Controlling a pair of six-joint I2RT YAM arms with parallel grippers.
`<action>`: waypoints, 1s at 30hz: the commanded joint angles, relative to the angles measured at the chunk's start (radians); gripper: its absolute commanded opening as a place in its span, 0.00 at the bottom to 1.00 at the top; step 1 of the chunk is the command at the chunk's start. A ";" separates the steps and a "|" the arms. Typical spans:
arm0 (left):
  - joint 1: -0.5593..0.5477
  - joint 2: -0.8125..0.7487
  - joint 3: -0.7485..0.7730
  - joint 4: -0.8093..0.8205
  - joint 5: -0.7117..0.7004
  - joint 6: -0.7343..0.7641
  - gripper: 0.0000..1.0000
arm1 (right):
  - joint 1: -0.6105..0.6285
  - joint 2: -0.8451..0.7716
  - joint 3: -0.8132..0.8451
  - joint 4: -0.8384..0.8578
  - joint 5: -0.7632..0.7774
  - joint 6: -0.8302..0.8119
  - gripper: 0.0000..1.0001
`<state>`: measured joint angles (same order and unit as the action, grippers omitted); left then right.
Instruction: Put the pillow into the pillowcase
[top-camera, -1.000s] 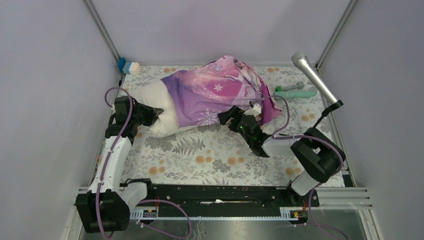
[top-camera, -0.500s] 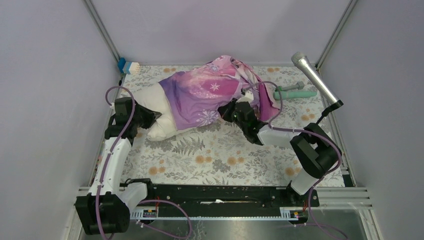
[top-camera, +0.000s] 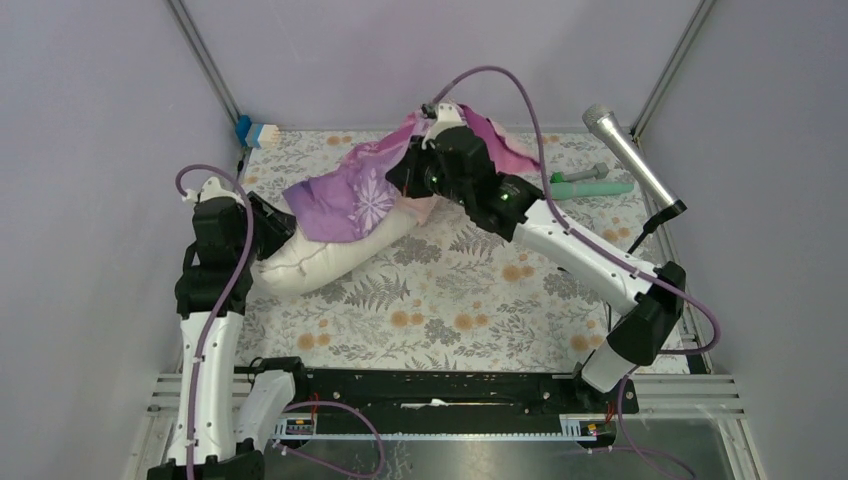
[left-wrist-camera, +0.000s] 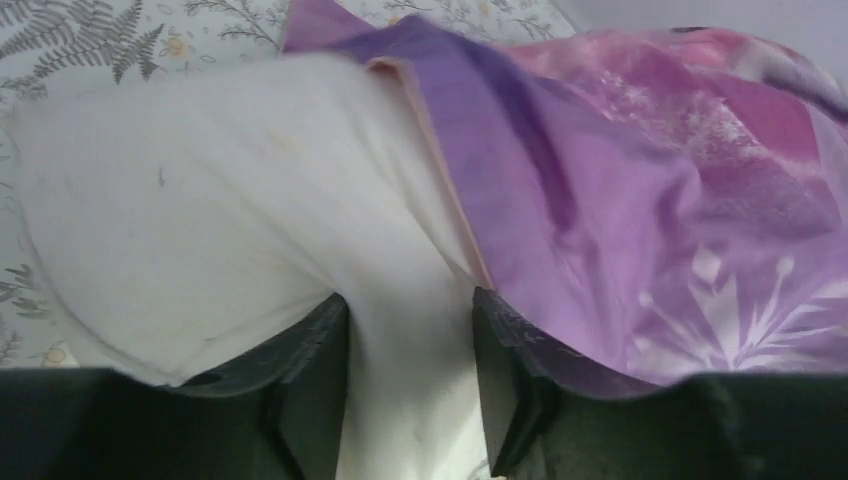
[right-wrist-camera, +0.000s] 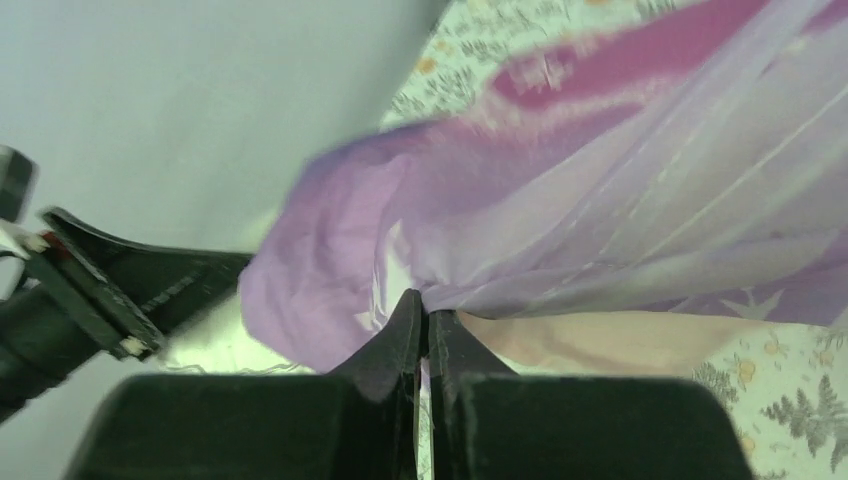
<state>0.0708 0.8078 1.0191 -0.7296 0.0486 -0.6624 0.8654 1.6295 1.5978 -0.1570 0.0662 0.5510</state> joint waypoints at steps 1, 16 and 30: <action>-0.034 -0.022 0.113 0.005 0.161 0.078 0.56 | 0.026 -0.008 0.273 -0.139 -0.118 -0.072 0.00; -0.157 0.067 0.392 -0.146 -0.036 0.244 0.99 | -0.097 0.599 1.020 -0.563 -0.044 -0.092 0.00; -0.173 0.114 0.123 -0.075 -0.226 0.167 0.99 | -0.098 0.638 1.012 -0.473 0.014 -0.169 0.75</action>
<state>-0.1062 0.9234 1.1934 -0.8577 -0.0570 -0.4641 0.7418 2.4145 2.5855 -0.6670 0.0425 0.4282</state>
